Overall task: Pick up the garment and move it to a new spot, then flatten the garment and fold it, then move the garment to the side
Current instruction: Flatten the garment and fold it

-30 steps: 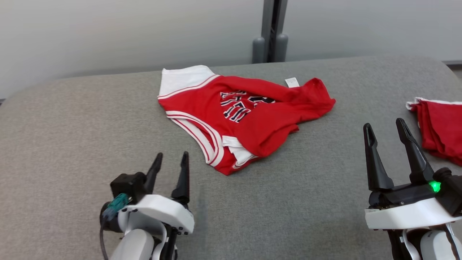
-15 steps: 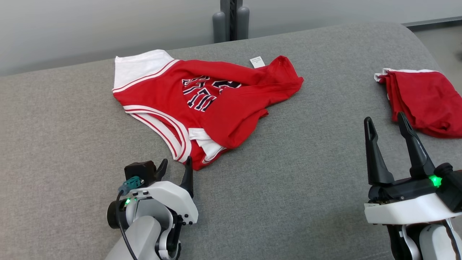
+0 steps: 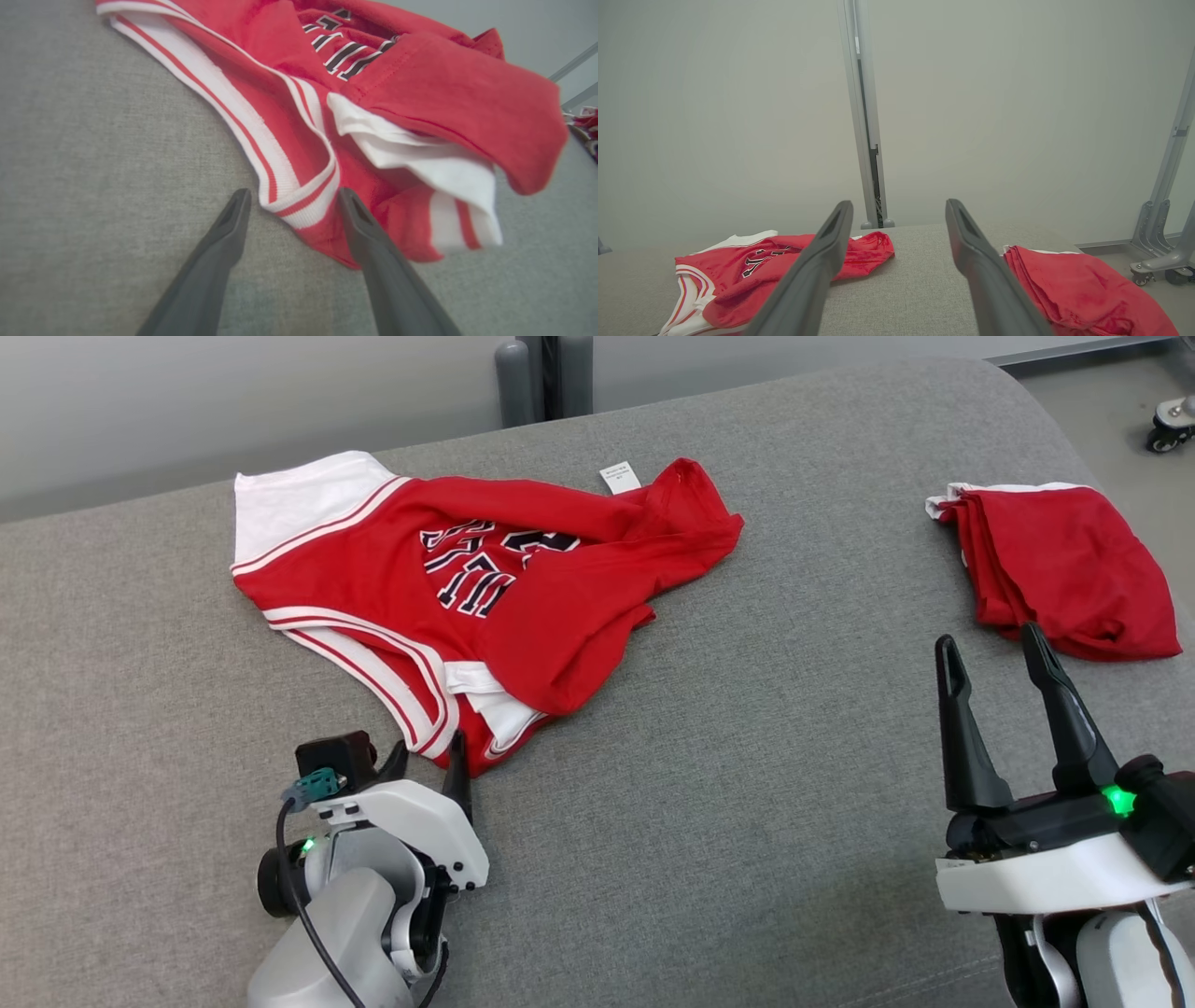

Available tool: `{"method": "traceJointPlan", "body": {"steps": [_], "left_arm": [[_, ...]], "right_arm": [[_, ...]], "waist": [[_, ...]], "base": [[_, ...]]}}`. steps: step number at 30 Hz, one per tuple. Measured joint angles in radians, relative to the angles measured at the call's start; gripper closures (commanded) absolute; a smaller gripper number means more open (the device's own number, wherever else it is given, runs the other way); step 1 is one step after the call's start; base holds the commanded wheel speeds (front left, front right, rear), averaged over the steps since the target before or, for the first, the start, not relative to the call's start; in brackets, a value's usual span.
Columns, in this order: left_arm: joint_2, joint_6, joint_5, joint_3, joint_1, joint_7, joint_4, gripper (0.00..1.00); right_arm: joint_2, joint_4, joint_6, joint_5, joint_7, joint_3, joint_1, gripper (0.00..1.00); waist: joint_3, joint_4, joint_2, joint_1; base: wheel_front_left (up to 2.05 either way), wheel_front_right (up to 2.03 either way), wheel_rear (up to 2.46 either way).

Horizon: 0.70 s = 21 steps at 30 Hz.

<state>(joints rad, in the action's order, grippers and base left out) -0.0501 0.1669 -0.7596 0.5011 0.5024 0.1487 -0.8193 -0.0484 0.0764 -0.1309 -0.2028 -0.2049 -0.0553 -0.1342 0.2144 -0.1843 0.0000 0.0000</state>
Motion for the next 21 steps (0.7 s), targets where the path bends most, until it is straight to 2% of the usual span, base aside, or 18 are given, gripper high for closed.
{"method": "traceJointPlan", "body": {"steps": [1,2,6,11,19,20,21], "left_arm": [[0.000,-0.011,-0.008,0.008,0.003,-0.002,-0.004,0.74],[0.000,-0.021,-0.018,0.017,0.005,-0.003,-0.008,1.00],[0.002,-0.042,-0.037,0.041,0.012,0.019,-0.029,1.00],[-0.011,-0.044,-0.028,0.042,0.025,0.067,-0.044,1.00],[-0.130,-0.061,0.024,0.059,-0.006,0.089,-0.005,1.00],[-0.130,-0.061,0.024,0.059,-0.006,0.089,-0.005,1.00],[-0.174,-0.061,0.038,0.067,-0.021,0.082,0.016,1.00]], "right_arm": [[0.000,-0.001,0.000,0.000,-0.001,0.000,0.000,0.00],[0.000,-0.003,0.000,0.000,-0.003,0.001,0.000,0.00],[0.000,-0.011,0.000,0.000,-0.005,0.002,0.000,0.00],[0.000,-0.019,0.000,0.000,-0.007,0.007,0.004,0.00],[0.000,-0.043,0.000,-0.019,-0.016,0.006,0.025,0.00],[0.000,-0.043,0.000,-0.019,-0.016,0.006,0.025,0.00],[0.000,-0.051,0.000,-0.028,-0.022,0.003,0.030,0.00]], "waist": [[-0.001,0.000,0.0000,0.0000],[-0.001,0.000,0.0000,0.0000],[-0.011,0.005,0.0000,0.0000],[-0.035,0.029,0.0000,0.0000],[-0.103,0.090,0.0000,0.0000],[-0.103,0.090,0.0000,0.0000],[-0.120,0.108,0.0000,0.0000]], "base": [[0.00,0.00,0.00],[0.00,0.00,0.00],[0.00,0.00,0.00],[0.00,0.00,0.00],[0.00,0.00,0.00],[0.00,0.00,0.00],[0.00,0.00,0.00]]}}
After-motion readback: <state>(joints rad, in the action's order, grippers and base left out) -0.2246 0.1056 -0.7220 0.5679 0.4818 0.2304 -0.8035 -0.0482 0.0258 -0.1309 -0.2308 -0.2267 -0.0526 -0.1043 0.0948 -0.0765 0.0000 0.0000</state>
